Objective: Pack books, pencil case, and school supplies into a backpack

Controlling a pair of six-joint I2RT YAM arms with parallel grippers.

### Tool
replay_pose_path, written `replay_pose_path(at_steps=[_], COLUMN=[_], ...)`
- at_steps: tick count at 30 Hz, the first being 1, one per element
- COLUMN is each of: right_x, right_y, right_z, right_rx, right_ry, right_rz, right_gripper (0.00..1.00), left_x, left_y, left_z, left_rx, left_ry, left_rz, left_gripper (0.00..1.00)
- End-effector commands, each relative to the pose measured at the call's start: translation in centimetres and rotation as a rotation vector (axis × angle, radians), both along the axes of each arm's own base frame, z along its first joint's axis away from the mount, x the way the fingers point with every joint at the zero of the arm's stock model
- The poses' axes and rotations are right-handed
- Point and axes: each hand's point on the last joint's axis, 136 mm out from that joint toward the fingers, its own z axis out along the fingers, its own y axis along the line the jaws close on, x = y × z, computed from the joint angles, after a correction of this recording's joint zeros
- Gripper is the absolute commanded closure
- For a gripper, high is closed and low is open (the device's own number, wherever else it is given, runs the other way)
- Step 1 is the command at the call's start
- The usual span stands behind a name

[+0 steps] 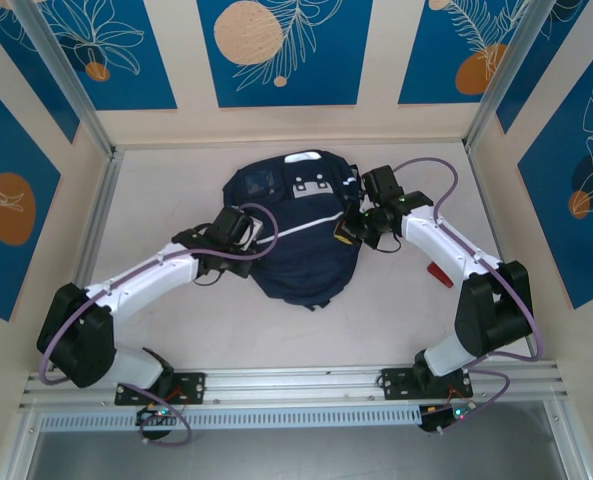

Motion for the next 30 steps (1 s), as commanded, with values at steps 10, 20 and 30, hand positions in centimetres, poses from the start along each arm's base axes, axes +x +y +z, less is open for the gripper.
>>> replay_pose_path(at_steps=[10, 20, 30], right_x=[-1.1, -2.1, -2.0], right_y=[-5.6, -20.7, -29.7], right_z=[2.9, -2.7, -6.6], right_rx=[-0.232, -0.507, -0.499], right_ry=[-0.157, 0.027, 0.188], right_rz=[-0.039, -0.436, -0.653], right_gripper=[0.33, 0.19, 0.19], left_x=[2.3, 0.6, 0.4], left_y=[3.5, 5.2, 5.3], left_z=[1.6, 5.1, 6.2], left_rx=[0.074, -0.077, -0.138], left_ry=[-0.043, -0.091, -0.101], left_rz=[0.259, 0.366, 0.388], left_gripper=[0.56, 0.11, 0.0])
